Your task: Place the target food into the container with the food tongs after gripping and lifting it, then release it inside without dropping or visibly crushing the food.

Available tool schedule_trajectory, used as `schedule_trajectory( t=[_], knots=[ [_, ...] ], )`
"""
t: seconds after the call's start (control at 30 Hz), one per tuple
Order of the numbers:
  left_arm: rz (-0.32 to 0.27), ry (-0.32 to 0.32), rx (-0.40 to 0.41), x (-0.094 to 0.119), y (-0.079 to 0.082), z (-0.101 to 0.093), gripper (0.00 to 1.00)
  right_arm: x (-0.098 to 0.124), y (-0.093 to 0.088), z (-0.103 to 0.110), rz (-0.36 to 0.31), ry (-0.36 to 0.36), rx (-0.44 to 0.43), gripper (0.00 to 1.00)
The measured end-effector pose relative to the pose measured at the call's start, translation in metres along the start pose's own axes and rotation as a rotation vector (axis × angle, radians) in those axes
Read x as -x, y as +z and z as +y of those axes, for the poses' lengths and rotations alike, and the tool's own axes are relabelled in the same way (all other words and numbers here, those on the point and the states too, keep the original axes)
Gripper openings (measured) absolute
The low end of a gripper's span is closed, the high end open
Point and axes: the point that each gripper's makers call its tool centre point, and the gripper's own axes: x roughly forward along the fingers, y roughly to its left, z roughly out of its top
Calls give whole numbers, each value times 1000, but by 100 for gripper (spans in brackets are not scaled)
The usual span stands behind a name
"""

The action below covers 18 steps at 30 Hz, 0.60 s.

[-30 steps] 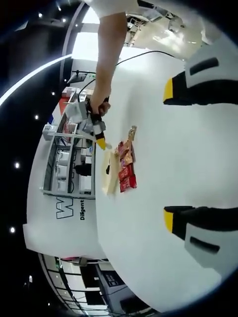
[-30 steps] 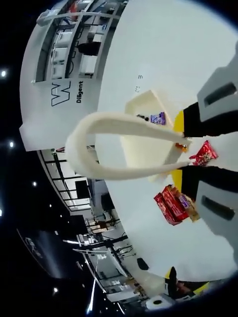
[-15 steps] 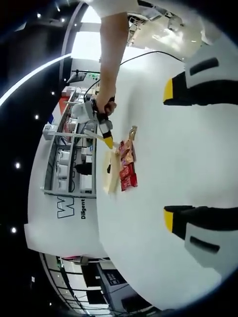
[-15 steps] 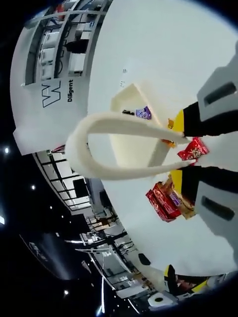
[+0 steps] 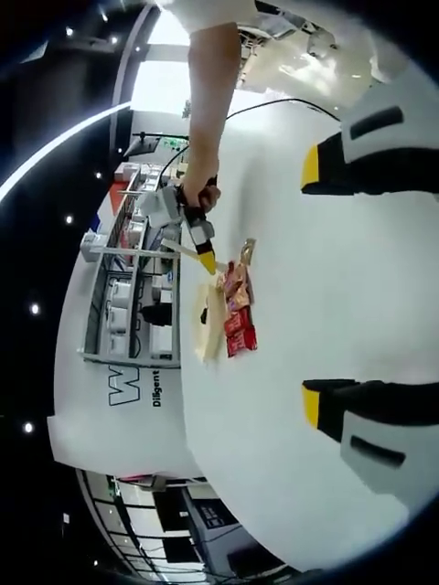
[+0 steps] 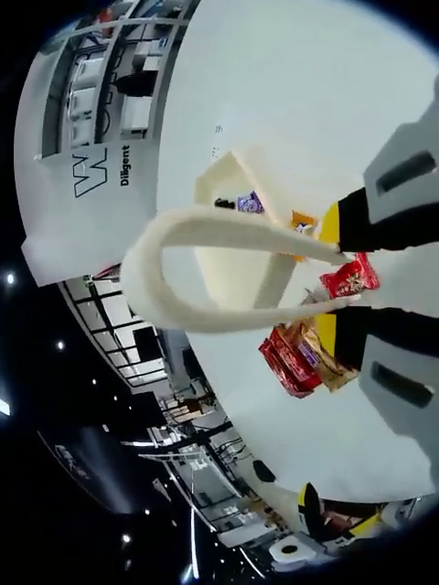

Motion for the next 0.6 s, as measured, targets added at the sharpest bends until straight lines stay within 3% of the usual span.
schedule_trajectory(
  t=[0.27, 0.6],
  knots=[
    [-4, -9, -4, 3, 0, -5, 81, 8, -6, 4, 8, -2, 6, 15],
    [-10, -5, -10, 8, 1, -6, 81, 4, 3, 4, -13, -50, 1, 16]
  ],
)
